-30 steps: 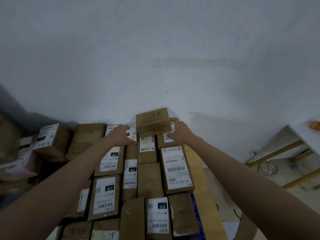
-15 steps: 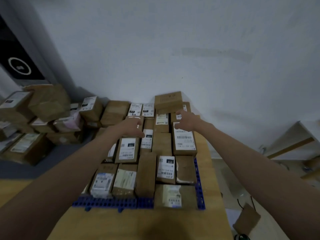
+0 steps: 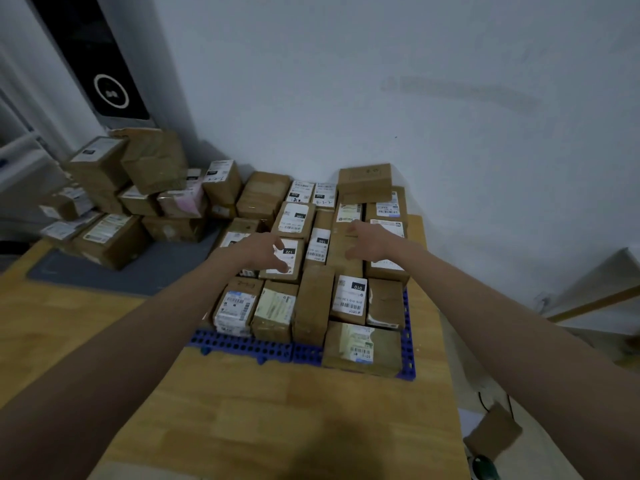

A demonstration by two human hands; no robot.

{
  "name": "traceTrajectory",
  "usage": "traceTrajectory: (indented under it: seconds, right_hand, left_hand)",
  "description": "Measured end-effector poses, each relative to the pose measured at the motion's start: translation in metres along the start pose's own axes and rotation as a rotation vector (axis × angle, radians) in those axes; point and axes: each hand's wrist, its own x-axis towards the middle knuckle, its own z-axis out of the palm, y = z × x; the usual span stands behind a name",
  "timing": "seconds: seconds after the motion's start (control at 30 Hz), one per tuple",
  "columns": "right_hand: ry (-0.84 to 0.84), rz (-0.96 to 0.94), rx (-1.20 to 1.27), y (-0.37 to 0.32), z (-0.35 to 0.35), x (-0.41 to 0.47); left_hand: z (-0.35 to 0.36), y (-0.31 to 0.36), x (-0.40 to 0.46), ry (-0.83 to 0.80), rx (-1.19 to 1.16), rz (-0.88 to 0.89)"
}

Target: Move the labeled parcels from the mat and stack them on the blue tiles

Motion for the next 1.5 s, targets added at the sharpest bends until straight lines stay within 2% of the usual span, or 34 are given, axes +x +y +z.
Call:
traceTrajectory:
  seconds: [0.27, 0.53, 0.63, 0.8, 0.9, 1.13, 1.5]
  right_hand:
    - [-0.086, -0.094, -0.207, -0.063, 0.031, -0.013]
    - [-0.175, -0.149, -0.254, -0.153, 0.084, -0.022]
    - [-0.161, -0.172, -0.228, -0.194, 0.106, -0.022]
    - [-0.146, -0.245, -0.209, -0.264, 0.13, -0.006]
    - [-0.141, -0.282, -0.23, -0.298, 0.139, 0.007]
    - [-0.139, -0.351, -0.182, -0.335, 0.131, 0.034]
    - [-0.151, -0.384, -0.191, -0.364, 0.108, 0.088]
  left_hand:
    - [-0.004, -0.051, -0.049, 0.021, 0.074, -0.028]
    - [-0.011, -0.14, -0.112, -0.022, 0.075, -0.089]
    - [-0.018, -0.173, -0.14, -0.066, 0.103, -0.134]
    - [-0.026, -0.207, -0.163, -0.06, 0.084, -0.144]
    - [-0.043, -0.224, -0.177, 0.008, 0.06, -0.18]
    - [-0.076, -0.251, -0.176, 0.117, 0.018, -0.223]
    - [-0.113, -0.284, -0.151, 0.183, 0.018, -0.292]
